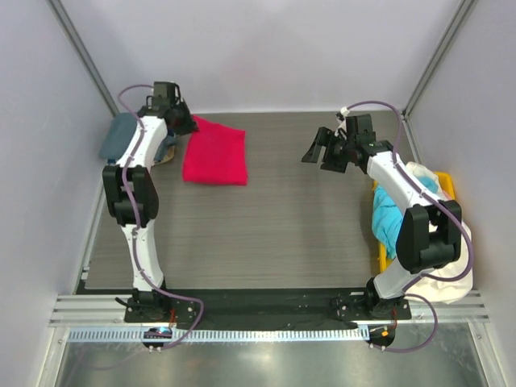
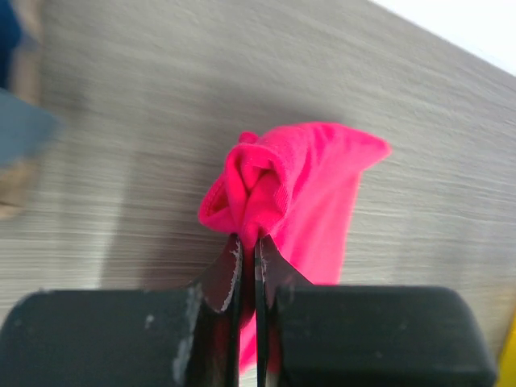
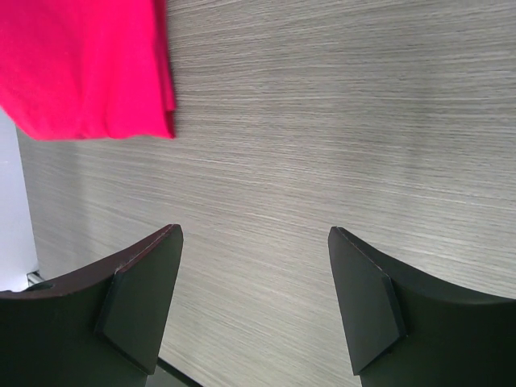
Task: Fold and stack the t-shirts
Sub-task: Neatly place the folded tshirt to the corner
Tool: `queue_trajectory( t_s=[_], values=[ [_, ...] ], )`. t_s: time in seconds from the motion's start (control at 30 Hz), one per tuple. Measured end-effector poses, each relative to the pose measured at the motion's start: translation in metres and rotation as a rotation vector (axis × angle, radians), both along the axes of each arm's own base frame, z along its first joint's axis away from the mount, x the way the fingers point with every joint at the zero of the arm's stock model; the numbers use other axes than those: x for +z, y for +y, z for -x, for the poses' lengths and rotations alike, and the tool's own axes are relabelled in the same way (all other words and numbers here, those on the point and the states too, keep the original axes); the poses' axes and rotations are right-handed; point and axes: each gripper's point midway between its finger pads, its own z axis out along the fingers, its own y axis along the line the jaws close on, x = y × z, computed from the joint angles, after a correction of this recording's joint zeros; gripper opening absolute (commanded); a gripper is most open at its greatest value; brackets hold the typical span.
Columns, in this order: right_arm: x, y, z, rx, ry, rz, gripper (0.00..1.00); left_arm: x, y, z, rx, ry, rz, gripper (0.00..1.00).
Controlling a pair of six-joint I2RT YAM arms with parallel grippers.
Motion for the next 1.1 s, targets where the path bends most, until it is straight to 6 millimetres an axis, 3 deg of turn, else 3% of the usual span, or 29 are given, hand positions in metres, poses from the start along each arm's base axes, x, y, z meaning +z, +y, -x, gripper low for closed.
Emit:
queue_trajectory(
  t_s=[0.17, 0.53, 0.7, 0.9, 1.1],
  values=[
    [0.006, 0.001, 0.001, 0.006, -0.011, -0.008, 0.79, 0.033, 0.028, 0.003, 0.0, -0.013, -0.097, 0.0],
    [0.005, 0.004, 0.004, 0.02, -0.013, -0.022, 0.79, 0.081, 0.065, 0.011, 0.026, -0.048, -0.208, 0.0],
    [0.005, 0.005, 0.005, 0.027, -0.015, -0.03, 0.79, 0.108, 0.092, 0.007, 0.068, -0.106, -0.222, 0.0],
    [0.004, 0.006, 0.006, 0.032, -0.012, -0.035, 0.79, 0.127, 0.113, 0.006, 0.096, -0.147, -0.239, 0.0],
    [0.004, 0.007, 0.006, 0.033, -0.013, -0.04, 0.79, 0.135, 0.115, 0.007, 0.089, -0.166, -0.234, 0.0]
  ],
)
